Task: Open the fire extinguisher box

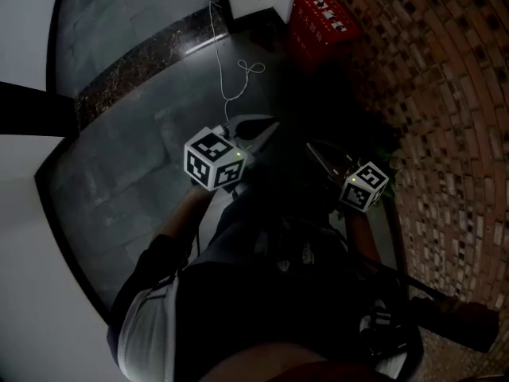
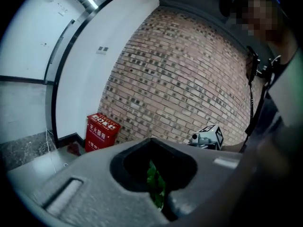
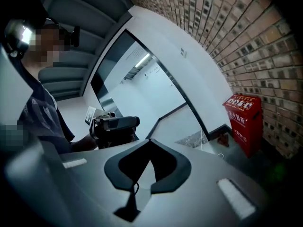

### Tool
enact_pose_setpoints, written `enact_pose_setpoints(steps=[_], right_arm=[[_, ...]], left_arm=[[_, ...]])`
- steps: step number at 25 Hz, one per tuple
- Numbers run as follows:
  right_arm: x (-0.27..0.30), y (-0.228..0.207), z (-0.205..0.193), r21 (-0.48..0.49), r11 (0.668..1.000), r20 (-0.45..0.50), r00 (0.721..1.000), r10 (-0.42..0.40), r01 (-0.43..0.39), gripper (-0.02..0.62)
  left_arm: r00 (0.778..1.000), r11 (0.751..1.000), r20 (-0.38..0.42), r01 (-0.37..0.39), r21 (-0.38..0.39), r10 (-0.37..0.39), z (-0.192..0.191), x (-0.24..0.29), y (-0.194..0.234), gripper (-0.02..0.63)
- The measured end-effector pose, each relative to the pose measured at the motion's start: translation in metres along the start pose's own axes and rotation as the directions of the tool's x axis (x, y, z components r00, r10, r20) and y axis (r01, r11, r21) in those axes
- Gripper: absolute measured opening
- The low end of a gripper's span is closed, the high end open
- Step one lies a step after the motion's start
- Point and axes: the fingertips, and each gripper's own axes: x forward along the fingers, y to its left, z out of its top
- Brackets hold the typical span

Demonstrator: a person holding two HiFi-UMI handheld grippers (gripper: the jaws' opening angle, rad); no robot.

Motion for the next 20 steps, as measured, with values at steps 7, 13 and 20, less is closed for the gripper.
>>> enact_pose_setpoints(steps=[7,13,20], right_arm=[[0.046,0.0,0.008,-0.014,1.0,-0.05,0.999,-0.001,0.0,-0.002],[0.062,-0.02,0.021,-0.013,1.0,-0.04,0.999,-0.016,0.016,-0.002],[0.07,-0.058,0.025,0.063,0.997,-0.047,0.998,-0.034,0.037,-0.002]], left_arm=[[0.994,0.994,0.027,-0.105,0.016,0.104,0.001,-0.026,0.055,-0.002],[0.997,0.998,0.048,-0.056,0.009,0.056,0.01,-0.019,0.061,-0.002],[0.994,0.994,-0.018,-0.105,-0.023,0.105,0.017,0.002,0.088,-0.002]])
